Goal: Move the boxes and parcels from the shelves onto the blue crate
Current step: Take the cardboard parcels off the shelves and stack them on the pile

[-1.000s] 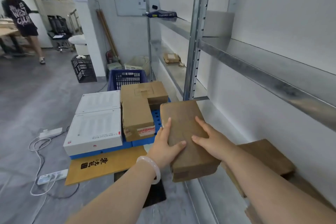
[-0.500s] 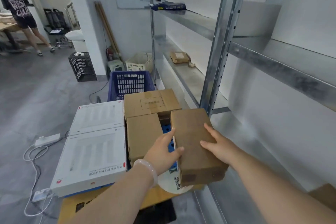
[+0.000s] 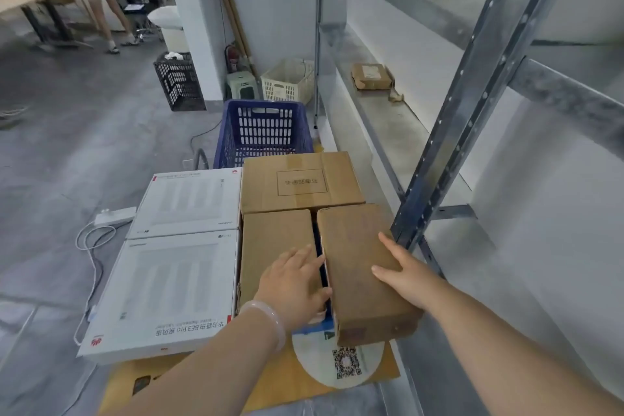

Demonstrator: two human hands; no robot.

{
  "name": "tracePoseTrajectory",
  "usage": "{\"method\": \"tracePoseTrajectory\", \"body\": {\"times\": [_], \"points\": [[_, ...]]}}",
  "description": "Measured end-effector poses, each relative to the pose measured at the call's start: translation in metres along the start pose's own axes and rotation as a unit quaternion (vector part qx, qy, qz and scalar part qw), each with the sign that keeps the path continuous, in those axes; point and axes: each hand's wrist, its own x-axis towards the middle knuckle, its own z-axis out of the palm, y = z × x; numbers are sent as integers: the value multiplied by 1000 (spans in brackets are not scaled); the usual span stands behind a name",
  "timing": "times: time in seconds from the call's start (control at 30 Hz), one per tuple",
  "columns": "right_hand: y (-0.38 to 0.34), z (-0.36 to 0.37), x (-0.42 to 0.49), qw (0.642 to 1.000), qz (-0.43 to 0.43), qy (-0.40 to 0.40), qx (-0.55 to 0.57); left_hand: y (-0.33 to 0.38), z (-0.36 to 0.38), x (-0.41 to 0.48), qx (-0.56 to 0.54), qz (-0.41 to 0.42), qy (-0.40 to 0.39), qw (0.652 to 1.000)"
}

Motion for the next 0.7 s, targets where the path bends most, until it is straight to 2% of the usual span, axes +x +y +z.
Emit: {"method": "tracePoseTrajectory", "body": {"times": [0.1,0.57,0.7], "points": [[3,0,18,1000,-2,-17,-10,0,0,8,13,-13,-20,1000],[12,9,48,998,-22,-54,5,3,0,29,82,-14,-2,997],[13,11,52,997,-14,-70,-25,2,1,31,100,-22,-22,994]]}}
